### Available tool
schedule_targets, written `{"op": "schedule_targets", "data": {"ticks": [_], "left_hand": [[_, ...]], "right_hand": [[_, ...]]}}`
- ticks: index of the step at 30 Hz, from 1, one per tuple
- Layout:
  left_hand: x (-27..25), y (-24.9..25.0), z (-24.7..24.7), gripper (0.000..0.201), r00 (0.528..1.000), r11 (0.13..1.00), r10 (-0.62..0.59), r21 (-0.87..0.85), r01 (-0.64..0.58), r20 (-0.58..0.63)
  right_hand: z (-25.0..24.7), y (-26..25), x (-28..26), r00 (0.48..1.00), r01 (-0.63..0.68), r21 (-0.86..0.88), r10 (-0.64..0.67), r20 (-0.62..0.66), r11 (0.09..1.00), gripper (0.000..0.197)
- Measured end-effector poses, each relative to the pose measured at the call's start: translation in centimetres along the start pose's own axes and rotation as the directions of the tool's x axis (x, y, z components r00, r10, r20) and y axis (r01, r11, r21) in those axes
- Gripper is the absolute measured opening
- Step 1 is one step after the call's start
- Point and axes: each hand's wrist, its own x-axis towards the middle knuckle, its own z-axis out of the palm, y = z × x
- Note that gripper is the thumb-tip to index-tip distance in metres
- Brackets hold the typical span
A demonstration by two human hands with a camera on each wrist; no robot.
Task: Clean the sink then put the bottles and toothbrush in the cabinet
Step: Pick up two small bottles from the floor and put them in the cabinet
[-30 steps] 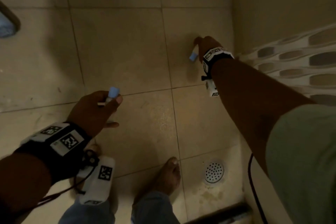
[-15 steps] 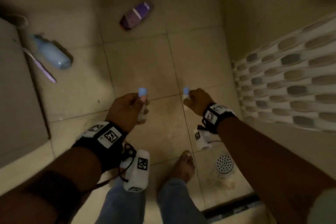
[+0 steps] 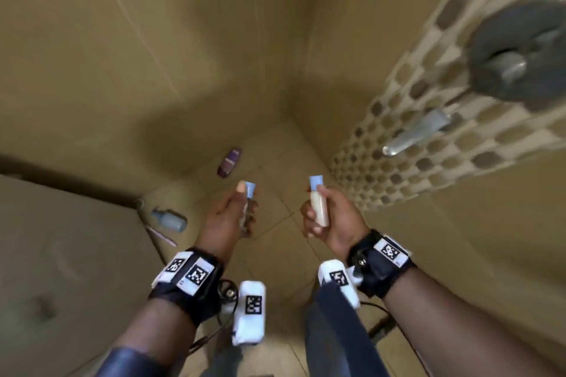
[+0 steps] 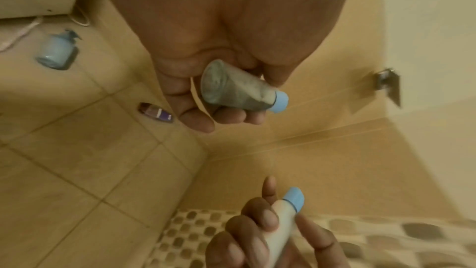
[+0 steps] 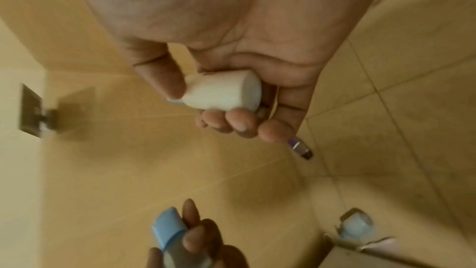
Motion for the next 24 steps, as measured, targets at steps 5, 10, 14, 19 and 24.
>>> {"op": "schedule_targets", "data": {"ticks": [5, 10, 14, 19, 24], "left_hand": [[-7.9, 6.3, -0.1, 0.040, 0.971, 0.994, -0.066, -0.069, 0.084, 0.232], [-13.4, 7.4, 0.6, 0.052, 0.857, 0.994, -0.094, -0.002, 0.110, 0.507], [-18.4, 7.5, 4.1, 0.059, 0.698, 0.997, -0.074, 0.065, 0.040, 0.713], [-26.6, 7.3, 10.7, 0.056, 0.478, 0.976, -0.097, 0.177, -0.125, 0.873], [-34.9, 6.0, 17.6, 0.061, 0.358, 0.941, -0.110, 0.213, -0.264, 0.927]], "right_hand": [[3.9, -0.5, -10.7, 0.997, 0.055, 0.201, -0.066, 0.051, 0.978, 0.036], [6.0, 3.0, -20.2, 0.934, 0.350, 0.240, -0.316, -0.169, 0.905, 0.043], [5.6, 6.0, -28.4, 0.831, 0.520, 0.269, -0.408, -0.377, 0.811, 0.043], [1.9, 9.9, -39.5, 0.658, 0.686, 0.213, -0.469, -0.589, 0.696, 0.051], [-2.4, 14.0, -50.6, 0.506, 0.801, 0.197, -0.464, -0.727, 0.565, 0.062]]}}
